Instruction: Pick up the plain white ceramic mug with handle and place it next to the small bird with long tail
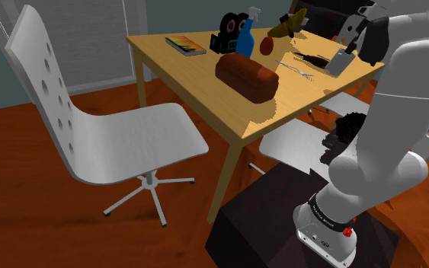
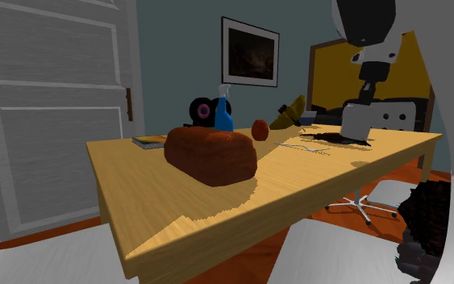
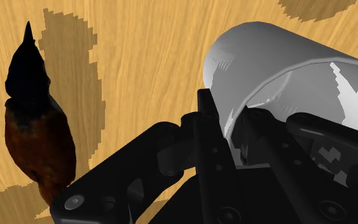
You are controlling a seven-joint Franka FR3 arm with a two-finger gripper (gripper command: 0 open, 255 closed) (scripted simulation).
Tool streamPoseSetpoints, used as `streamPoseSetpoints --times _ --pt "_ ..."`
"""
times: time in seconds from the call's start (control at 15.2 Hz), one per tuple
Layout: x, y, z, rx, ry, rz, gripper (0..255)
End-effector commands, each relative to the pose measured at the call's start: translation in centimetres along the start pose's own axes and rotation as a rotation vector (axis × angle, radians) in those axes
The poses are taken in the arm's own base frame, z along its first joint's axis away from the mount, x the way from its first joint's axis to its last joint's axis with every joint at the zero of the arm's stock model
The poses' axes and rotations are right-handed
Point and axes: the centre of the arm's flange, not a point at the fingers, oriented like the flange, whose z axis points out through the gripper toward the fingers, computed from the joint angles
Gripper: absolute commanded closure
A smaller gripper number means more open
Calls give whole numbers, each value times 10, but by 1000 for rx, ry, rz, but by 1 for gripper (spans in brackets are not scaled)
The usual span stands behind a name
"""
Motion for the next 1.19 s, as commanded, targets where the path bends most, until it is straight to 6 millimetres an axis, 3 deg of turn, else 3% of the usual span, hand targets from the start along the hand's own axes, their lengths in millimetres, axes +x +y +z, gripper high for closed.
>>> streamPoseSetpoints --times 0.0,0.46,0.99,1.06,1.12 --pt "-2 0 9 -1 0 0 255" --pt "-9 0 47 -1 0 0 255" --pt "-9 0 47 -1 0 0 255" --pt "-9 0 47 -1 0 0 0" --pt "-9 0 47 -1 0 0 0"
